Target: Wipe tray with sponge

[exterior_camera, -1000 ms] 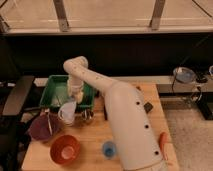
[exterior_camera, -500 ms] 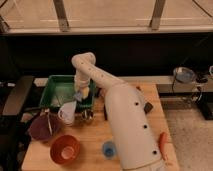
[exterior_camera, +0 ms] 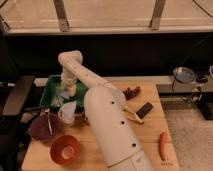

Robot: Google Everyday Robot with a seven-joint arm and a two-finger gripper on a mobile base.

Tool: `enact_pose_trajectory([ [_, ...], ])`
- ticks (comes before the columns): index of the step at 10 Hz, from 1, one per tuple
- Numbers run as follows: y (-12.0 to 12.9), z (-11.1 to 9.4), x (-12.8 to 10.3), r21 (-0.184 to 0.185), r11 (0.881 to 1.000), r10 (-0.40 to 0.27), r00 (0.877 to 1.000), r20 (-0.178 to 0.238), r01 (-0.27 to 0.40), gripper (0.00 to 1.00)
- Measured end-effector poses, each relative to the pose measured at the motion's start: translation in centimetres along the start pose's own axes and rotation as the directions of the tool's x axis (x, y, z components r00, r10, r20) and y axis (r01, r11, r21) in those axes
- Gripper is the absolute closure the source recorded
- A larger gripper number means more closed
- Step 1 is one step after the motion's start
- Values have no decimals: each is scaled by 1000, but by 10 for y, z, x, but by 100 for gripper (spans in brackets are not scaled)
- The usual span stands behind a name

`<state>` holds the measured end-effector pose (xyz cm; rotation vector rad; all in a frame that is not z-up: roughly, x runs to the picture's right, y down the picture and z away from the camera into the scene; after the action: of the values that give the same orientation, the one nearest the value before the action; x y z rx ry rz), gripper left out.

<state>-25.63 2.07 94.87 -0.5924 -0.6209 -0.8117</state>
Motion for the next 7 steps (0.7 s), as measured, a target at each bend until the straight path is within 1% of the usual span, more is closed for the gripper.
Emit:
enact_pose_trajectory([
  [2, -8, 3, -23, 6, 999, -34, 999, 14, 34, 100],
  [3, -8, 4, -34, 7, 999, -40, 999, 20, 39, 100],
  [4, -3, 3, -39, 3, 999, -38, 999, 24, 38, 100],
  [5, 8, 1, -39, -4, 1000, -27, 999, 23, 27, 100],
  [7, 35, -5, -35, -21, 1000, 1, 1000, 18, -1, 100],
])
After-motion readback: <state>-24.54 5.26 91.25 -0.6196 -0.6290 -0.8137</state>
